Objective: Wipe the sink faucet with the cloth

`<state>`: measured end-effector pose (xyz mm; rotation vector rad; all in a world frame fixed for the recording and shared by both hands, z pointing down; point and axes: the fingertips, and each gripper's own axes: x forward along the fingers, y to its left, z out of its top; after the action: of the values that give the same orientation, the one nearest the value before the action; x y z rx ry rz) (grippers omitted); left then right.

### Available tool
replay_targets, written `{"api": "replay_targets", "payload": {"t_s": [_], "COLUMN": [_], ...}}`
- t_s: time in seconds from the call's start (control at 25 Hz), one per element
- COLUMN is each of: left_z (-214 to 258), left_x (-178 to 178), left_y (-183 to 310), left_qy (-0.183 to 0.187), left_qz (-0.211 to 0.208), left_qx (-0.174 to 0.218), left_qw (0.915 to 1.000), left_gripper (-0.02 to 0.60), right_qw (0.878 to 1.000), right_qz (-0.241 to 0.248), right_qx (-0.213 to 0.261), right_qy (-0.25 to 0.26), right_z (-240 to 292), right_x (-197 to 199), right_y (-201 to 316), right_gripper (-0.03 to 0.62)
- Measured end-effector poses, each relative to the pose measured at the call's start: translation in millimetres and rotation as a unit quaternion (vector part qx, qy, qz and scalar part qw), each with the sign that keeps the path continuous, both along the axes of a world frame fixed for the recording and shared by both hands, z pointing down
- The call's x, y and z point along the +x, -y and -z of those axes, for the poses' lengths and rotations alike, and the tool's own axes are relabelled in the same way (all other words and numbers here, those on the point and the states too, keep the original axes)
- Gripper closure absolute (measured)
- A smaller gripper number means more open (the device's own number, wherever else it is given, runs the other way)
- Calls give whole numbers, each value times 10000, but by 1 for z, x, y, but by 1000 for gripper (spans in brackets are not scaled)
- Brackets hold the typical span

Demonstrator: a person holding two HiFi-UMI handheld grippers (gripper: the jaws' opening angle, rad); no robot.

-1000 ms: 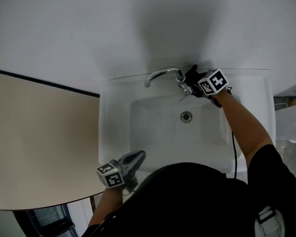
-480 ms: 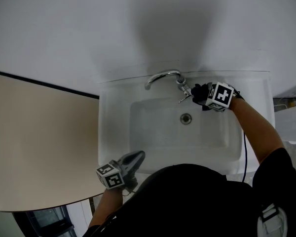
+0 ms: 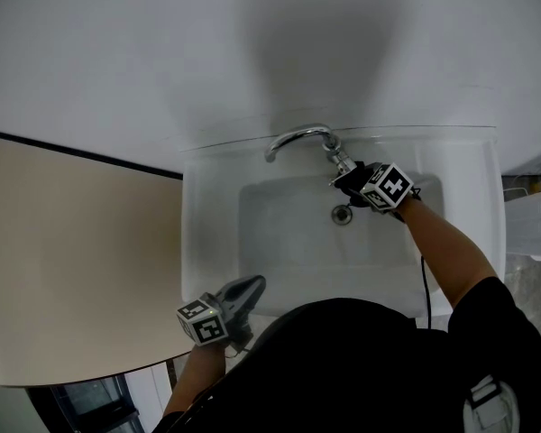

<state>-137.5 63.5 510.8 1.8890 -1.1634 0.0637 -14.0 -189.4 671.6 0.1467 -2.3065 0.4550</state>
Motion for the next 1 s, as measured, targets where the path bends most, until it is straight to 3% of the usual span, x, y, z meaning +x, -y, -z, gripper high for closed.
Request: {"api": "replay_targets", "payload": {"t_s": [0.08, 0.16, 0.28, 0.36, 0.44, 0.64, 0.76, 0.88, 1.0], "left_z": [-1, -1, -5, -5, -3, -2, -5, -8, -6], "left_x": [-2, -5, -7, -3, 1, -4, -6, -5, -7], "left_y": [-3, -6, -8, -8, -6, -12, -15, -15, -10], "left_qy": [-33, -56, -53, -62, -149, -228, -249, -306, -301], "left_qz": [30, 57, 67, 52, 73, 190, 218, 223, 203], "left_qx": [28, 42, 8, -27, -5, 57, 23, 0, 6], "left_qw": [10000, 10000, 10000, 10000, 9999, 9995, 9995, 9993, 9993], "left_gripper": [581, 581, 581, 581, 581, 581, 581, 581, 581], "right_qw": [9978, 9883, 9583, 9424, 9436, 9912, 9962, 9883, 9910], "right_qz": [163, 356, 957, 1515, 1731, 848, 842, 1503, 979], "right_qx": [588, 1369, 2508, 2762, 2561, 936, 235, 265, 903], "right_qy": [-240, -564, -976, -1125, -1185, -388, -9, -41, -93], "right_z": [9, 22, 42, 45, 37, 20, 20, 28, 55], "right_x": [15, 34, 33, 14, -2, -8, 6, 21, 20], "right_y": [9, 29, 64, 70, 73, 73, 52, 24, 50], "right_gripper": [510, 510, 510, 510, 511, 516, 519, 516, 516]}}
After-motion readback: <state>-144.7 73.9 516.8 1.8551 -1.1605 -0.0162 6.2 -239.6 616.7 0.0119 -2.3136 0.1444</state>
